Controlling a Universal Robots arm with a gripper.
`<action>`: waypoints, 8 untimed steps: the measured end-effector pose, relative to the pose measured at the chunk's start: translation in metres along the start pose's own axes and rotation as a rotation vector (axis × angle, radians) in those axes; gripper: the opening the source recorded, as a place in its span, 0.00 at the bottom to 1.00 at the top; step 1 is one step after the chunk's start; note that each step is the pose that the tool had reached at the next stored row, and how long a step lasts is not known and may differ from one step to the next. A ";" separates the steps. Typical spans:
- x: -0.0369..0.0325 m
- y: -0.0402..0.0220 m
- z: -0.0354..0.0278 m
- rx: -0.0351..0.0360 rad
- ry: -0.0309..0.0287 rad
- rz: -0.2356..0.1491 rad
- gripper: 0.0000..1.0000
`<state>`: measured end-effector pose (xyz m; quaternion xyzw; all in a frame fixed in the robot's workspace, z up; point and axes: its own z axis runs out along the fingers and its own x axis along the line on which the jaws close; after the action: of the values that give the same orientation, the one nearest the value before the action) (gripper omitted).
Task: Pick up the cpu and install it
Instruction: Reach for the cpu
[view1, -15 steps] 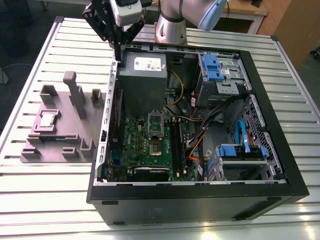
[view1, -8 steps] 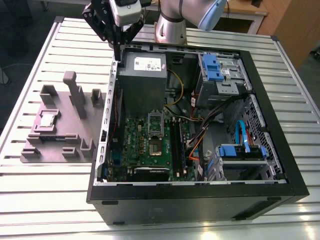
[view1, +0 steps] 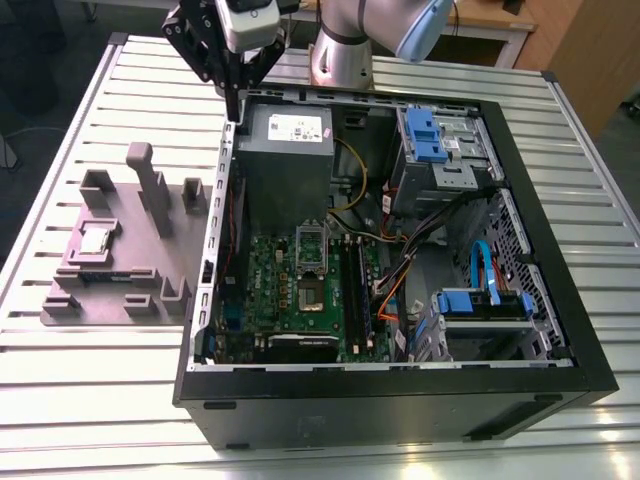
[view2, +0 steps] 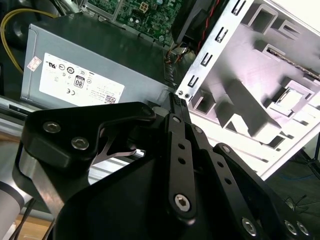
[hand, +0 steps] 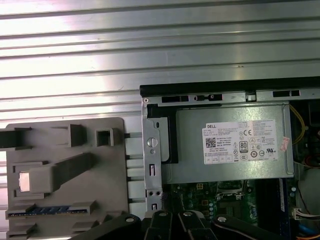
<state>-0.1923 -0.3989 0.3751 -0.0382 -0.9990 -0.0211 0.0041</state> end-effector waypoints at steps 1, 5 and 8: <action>0.0003 0.0000 0.0000 0.0000 0.0000 0.000 0.10; 0.0017 -0.0001 0.0001 0.0000 0.0000 0.000 0.10; 0.0028 -0.0002 0.0002 0.0000 0.0000 0.000 0.10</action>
<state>-0.1951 -0.3989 0.3750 -0.0382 -0.9990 -0.0211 0.0041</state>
